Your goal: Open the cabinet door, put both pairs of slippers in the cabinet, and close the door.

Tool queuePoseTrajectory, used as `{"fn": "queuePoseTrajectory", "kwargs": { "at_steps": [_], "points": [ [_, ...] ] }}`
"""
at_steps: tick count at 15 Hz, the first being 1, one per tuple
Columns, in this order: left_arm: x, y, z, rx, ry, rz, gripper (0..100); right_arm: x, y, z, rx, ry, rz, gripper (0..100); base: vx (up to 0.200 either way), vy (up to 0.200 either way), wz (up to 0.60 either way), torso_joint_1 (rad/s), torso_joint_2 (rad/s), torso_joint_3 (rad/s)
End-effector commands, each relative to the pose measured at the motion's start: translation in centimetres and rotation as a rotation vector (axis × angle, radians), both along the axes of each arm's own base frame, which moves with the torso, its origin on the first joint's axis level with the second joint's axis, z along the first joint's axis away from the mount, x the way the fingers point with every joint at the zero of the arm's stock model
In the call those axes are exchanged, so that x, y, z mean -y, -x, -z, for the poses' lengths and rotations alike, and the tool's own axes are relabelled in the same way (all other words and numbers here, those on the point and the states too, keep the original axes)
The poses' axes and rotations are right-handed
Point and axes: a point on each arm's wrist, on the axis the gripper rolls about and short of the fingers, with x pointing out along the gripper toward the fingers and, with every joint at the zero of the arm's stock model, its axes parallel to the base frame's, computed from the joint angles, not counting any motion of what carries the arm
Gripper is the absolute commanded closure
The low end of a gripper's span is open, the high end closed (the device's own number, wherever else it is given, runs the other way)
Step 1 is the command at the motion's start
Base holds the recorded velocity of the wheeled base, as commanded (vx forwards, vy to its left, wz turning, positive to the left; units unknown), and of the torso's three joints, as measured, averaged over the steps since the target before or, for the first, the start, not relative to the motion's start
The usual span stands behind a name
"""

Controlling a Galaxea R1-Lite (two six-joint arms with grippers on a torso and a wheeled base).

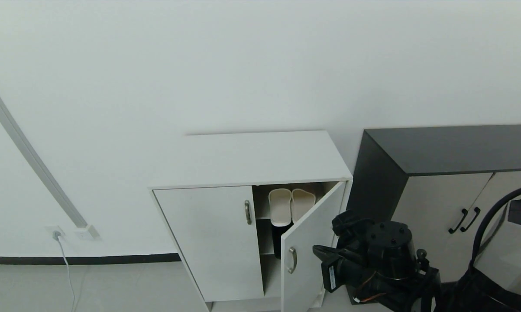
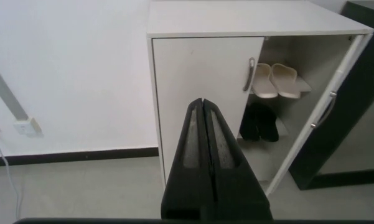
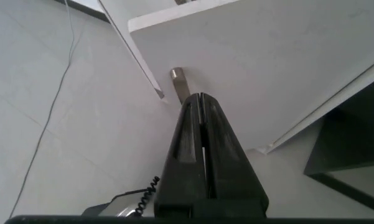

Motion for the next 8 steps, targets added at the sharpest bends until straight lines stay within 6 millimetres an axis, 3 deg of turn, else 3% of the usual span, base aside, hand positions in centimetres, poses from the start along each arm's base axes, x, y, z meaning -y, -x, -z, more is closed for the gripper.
{"fn": "queuePoseTrajectory", "kwargs": {
  "at_steps": [1, 8],
  "points": [
    [0.0, 0.0, 0.0, -0.001, 0.001, 0.0, 100, -0.1, -0.1, 0.4, -0.01, 0.008, 0.0, 100, 0.0, 0.0, 0.0, 0.0, 0.0, 0.0],
    [0.0, 0.0, 0.0, -0.001, 0.001, -0.002, 100, -2.5, -3.3, 1.2, 0.025, -0.023, 0.013, 100, 0.0, 0.0, 0.0, 0.0, 0.0, 0.0]
  ]
}}
